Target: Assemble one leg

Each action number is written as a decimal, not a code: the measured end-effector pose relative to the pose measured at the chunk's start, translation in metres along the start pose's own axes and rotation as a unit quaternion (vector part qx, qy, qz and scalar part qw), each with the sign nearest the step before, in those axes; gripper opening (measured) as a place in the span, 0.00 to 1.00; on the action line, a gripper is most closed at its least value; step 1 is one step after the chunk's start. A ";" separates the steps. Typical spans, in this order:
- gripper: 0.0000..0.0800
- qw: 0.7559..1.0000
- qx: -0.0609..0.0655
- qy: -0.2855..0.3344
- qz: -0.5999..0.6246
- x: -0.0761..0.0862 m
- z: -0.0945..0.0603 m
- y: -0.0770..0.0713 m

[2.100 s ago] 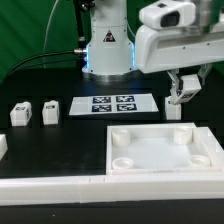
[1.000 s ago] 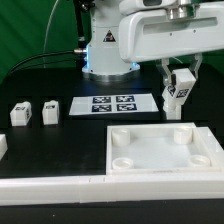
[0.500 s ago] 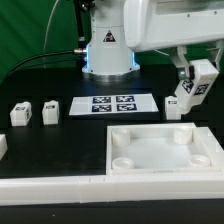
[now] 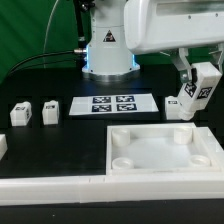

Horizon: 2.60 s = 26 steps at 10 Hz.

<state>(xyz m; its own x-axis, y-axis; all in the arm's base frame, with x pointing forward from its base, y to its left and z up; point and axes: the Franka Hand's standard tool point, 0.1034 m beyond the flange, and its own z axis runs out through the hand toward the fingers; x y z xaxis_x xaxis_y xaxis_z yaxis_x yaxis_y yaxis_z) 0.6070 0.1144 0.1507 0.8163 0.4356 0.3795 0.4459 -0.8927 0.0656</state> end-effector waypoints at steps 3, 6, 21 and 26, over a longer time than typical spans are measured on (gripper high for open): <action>0.37 0.998 0.002 -0.002 0.065 -0.016 0.004 0.002; 0.37 0.991 0.026 -0.027 0.131 -0.010 0.008 0.008; 0.37 0.986 -0.030 0.115 0.118 -0.007 0.032 0.009; 0.37 0.986 -0.029 0.118 0.116 -0.010 0.039 0.003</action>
Offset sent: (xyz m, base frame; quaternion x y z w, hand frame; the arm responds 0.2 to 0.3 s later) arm 0.0071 0.0203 -0.0013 0.0916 -0.0497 0.1898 0.9763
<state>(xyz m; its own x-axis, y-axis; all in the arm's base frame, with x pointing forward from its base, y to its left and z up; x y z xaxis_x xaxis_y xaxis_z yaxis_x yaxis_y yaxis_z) 0.6145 0.1117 0.1107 0.7828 0.1856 0.5940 0.2293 -0.9734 0.0020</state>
